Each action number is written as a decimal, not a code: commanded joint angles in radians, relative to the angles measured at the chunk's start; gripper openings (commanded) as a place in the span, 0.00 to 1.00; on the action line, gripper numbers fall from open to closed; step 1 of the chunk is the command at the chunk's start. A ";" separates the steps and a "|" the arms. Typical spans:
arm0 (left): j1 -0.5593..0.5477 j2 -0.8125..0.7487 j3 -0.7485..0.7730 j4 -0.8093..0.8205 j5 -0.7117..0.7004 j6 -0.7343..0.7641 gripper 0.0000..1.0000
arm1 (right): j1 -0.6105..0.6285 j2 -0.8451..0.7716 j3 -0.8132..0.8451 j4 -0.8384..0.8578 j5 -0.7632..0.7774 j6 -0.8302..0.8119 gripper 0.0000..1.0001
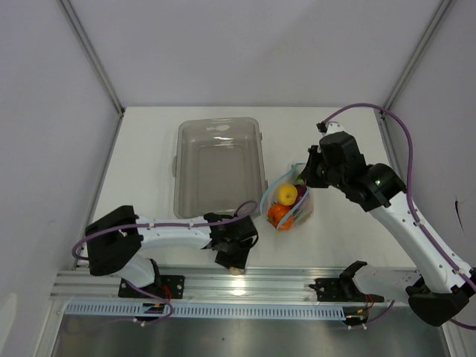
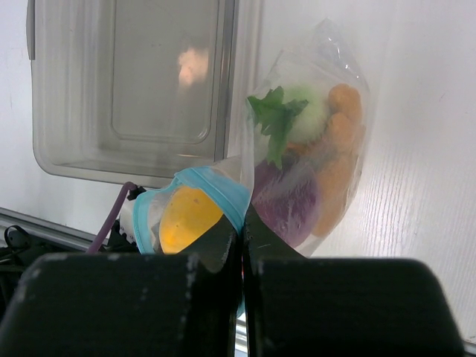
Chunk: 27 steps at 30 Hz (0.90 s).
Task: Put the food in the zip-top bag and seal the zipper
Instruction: Pick up the fake vegetable at the center of the board.
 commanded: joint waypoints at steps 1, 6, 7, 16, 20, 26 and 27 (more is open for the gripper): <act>-0.008 0.005 -0.002 0.021 -0.003 0.014 0.53 | -0.003 -0.022 0.003 0.039 -0.001 0.011 0.00; -0.009 -0.018 0.004 -0.002 -0.054 0.015 0.43 | -0.003 -0.023 0.001 0.036 -0.001 0.012 0.00; -0.009 -0.047 0.010 -0.011 -0.066 0.018 0.40 | -0.003 -0.023 0.001 0.036 -0.003 0.011 0.00; 0.008 -0.259 0.206 -0.175 -0.235 0.107 0.37 | -0.001 -0.019 0.008 0.033 -0.007 0.009 0.00; 0.052 -0.307 0.381 -0.157 -0.241 0.205 0.38 | -0.001 -0.020 0.011 0.036 -0.013 0.012 0.00; 0.137 -0.275 0.567 -0.005 -0.141 0.296 0.38 | -0.003 -0.008 0.031 0.033 -0.053 0.026 0.00; 0.143 -0.262 0.625 0.007 -0.132 0.310 0.38 | -0.003 -0.003 0.041 0.030 -0.061 0.026 0.00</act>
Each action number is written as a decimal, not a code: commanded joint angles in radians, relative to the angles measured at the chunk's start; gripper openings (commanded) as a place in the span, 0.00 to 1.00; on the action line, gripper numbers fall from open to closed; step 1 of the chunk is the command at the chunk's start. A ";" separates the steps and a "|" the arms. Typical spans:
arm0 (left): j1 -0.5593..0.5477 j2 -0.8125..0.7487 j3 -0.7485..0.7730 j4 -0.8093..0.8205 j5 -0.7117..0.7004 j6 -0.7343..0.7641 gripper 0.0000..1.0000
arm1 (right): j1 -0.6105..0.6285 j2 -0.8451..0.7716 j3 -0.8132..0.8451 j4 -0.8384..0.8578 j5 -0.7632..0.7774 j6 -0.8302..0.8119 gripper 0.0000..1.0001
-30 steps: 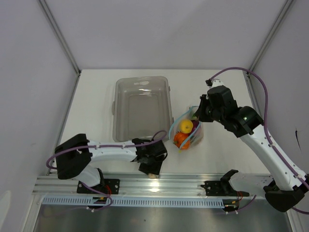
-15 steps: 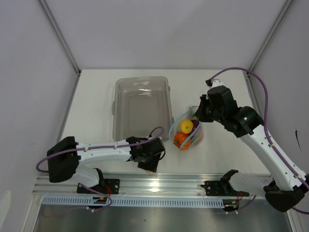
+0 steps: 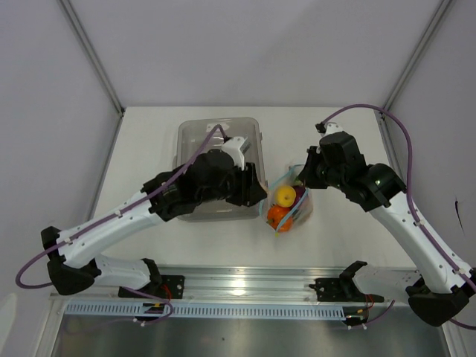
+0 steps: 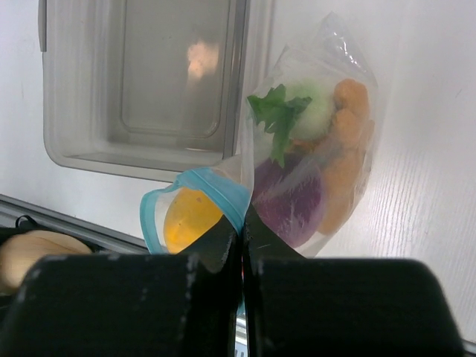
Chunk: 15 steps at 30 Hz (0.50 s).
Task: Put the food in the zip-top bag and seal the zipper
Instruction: Pick up the fake vegetable at the center of the board, then place the fake vegetable in the zipper food storage bag.
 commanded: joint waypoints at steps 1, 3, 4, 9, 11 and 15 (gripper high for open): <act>0.029 0.059 0.128 0.086 0.056 0.091 0.39 | -0.003 0.005 0.047 0.025 -0.029 0.020 0.00; 0.035 0.087 0.179 0.114 0.066 0.100 0.40 | -0.003 0.008 0.053 0.021 -0.034 0.023 0.00; 0.041 0.117 0.206 0.126 0.080 0.104 0.40 | -0.003 0.007 0.056 0.022 -0.039 0.023 0.00; 0.046 0.203 0.294 0.187 0.126 0.097 0.40 | -0.001 0.018 0.075 0.012 -0.039 0.029 0.00; 0.047 0.248 0.329 0.200 0.149 0.097 0.40 | -0.001 0.019 0.088 0.004 -0.028 0.031 0.00; 0.047 0.292 0.340 0.226 0.181 0.070 0.40 | -0.003 0.044 0.140 -0.030 -0.003 0.035 0.00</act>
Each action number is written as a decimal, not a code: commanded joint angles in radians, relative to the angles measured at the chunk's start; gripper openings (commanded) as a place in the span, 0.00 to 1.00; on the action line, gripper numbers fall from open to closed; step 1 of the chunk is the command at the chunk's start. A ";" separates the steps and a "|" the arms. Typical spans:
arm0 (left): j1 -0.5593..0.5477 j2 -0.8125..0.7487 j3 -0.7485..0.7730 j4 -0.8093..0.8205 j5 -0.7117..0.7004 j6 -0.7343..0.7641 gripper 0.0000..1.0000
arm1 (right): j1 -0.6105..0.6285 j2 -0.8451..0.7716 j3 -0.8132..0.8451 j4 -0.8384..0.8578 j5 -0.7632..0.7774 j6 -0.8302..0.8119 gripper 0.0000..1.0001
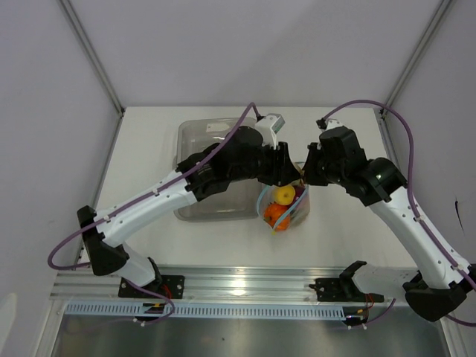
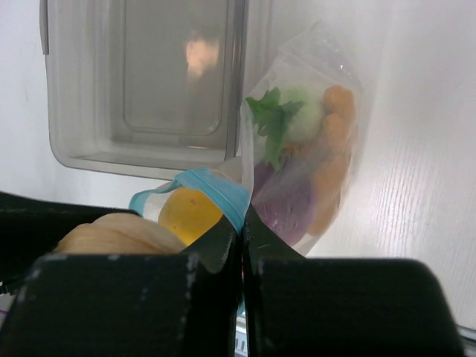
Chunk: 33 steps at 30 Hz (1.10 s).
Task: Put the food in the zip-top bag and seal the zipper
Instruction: Place the fake vegetable in the zipper food storage bag.
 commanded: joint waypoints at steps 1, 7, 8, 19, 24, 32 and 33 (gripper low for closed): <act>0.007 0.020 0.039 0.065 0.061 -0.007 0.40 | -0.003 0.016 0.100 -0.003 0.023 0.016 0.00; 0.007 0.012 -0.013 0.091 0.048 -0.030 0.39 | -0.003 0.057 0.192 -0.061 0.064 0.016 0.00; 0.007 0.009 -0.018 0.093 0.037 -0.035 0.39 | -0.003 0.060 0.193 -0.064 0.064 0.021 0.00; 0.005 -0.004 -0.170 0.168 0.089 -0.098 0.38 | -0.001 0.096 0.219 -0.076 0.080 0.081 0.00; 0.002 -0.055 -0.236 0.217 0.075 -0.104 0.38 | -0.003 0.102 0.218 -0.076 0.088 0.085 0.00; 0.002 -0.072 -0.271 0.243 0.104 -0.116 0.38 | -0.003 0.102 0.197 -0.061 0.081 0.098 0.00; 0.001 -0.063 -0.271 0.250 0.110 -0.116 0.38 | -0.003 0.102 0.194 -0.056 0.069 0.099 0.00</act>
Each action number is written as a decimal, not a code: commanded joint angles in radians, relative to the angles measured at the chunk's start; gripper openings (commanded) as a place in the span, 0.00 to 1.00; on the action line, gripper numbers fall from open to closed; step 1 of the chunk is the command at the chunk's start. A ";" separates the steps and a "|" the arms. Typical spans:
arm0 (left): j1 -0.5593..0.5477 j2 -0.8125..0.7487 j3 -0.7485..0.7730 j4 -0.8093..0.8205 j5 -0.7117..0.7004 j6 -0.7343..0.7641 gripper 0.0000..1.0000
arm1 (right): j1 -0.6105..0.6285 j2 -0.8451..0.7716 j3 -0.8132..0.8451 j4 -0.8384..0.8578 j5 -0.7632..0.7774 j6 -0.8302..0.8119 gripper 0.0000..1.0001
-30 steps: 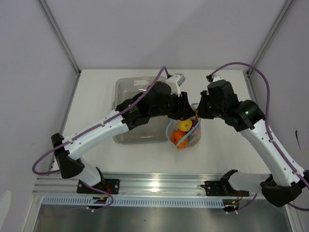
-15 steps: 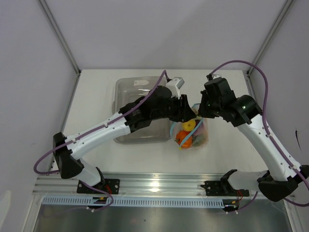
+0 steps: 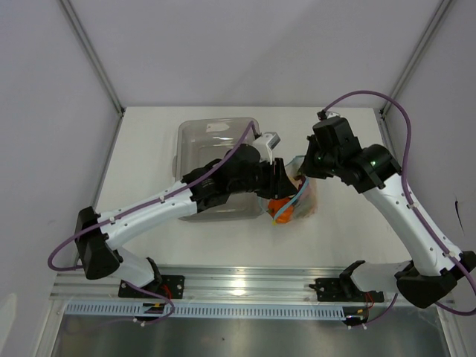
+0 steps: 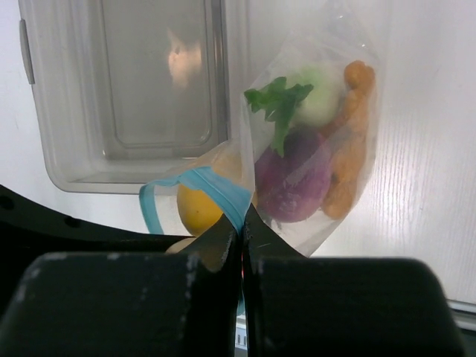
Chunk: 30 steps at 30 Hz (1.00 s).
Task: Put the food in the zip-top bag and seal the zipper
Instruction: Place the fake vegetable in the zipper food storage bag.
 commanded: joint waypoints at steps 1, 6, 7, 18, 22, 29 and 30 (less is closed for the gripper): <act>-0.006 -0.011 0.014 0.049 0.039 -0.014 0.38 | 0.004 -0.008 0.039 0.069 -0.017 0.035 0.00; -0.007 0.061 0.126 -0.011 0.074 0.002 0.41 | 0.004 -0.011 0.045 0.068 -0.019 0.039 0.00; -0.007 0.087 0.135 -0.029 0.088 -0.001 0.43 | 0.004 -0.008 0.048 0.069 -0.022 0.039 0.00; -0.006 0.115 0.123 -0.025 0.090 0.003 0.94 | 0.004 -0.018 0.044 0.064 -0.014 0.029 0.00; -0.006 0.059 0.085 -0.019 0.041 0.022 0.97 | 0.004 -0.019 0.034 0.061 -0.013 0.021 0.00; -0.009 -0.098 -0.005 -0.043 -0.056 0.065 0.96 | 0.000 -0.031 0.010 0.064 0.007 0.018 0.00; -0.009 -0.151 -0.035 -0.034 -0.061 0.068 0.96 | 0.000 -0.033 0.004 0.064 0.012 0.018 0.00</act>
